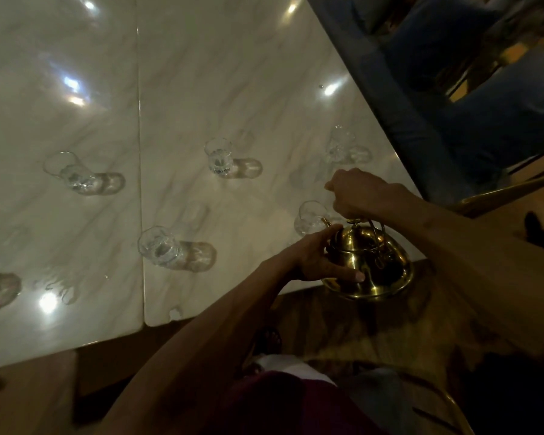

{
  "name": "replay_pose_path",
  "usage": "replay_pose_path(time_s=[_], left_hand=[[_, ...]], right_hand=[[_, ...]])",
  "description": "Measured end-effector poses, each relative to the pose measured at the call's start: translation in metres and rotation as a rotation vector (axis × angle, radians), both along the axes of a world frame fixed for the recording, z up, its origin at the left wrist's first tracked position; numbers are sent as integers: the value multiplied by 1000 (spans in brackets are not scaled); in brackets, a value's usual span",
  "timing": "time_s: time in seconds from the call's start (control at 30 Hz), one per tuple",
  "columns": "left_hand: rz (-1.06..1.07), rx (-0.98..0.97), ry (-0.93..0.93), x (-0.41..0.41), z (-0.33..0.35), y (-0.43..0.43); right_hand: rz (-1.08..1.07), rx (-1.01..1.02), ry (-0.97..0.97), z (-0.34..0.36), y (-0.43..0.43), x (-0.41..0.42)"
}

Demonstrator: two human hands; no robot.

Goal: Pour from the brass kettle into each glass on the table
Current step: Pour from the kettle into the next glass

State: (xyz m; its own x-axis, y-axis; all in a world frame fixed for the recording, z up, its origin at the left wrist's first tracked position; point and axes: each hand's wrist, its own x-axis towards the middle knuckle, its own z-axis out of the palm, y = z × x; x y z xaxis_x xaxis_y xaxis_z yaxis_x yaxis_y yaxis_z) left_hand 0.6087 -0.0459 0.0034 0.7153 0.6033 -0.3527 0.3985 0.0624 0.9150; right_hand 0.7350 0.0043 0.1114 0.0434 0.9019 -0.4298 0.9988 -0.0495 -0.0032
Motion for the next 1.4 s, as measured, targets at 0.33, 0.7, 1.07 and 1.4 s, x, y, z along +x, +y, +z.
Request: replay_pose_path(time_s=[0.33, 0.7, 1.07, 1.4], left_hand=[[0, 36, 24, 2, 6, -2], [-39, 189, 70, 7, 15, -3], [-26, 476, 171, 33, 19, -4], [-113, 617, 145, 34, 43, 29]], right_hand=[[-6, 10, 20, 2, -5, 5], [37, 136, 97, 12, -24, 19], [-10, 285, 201, 16, -41, 47], [-104, 428, 221, 45, -39, 46]])
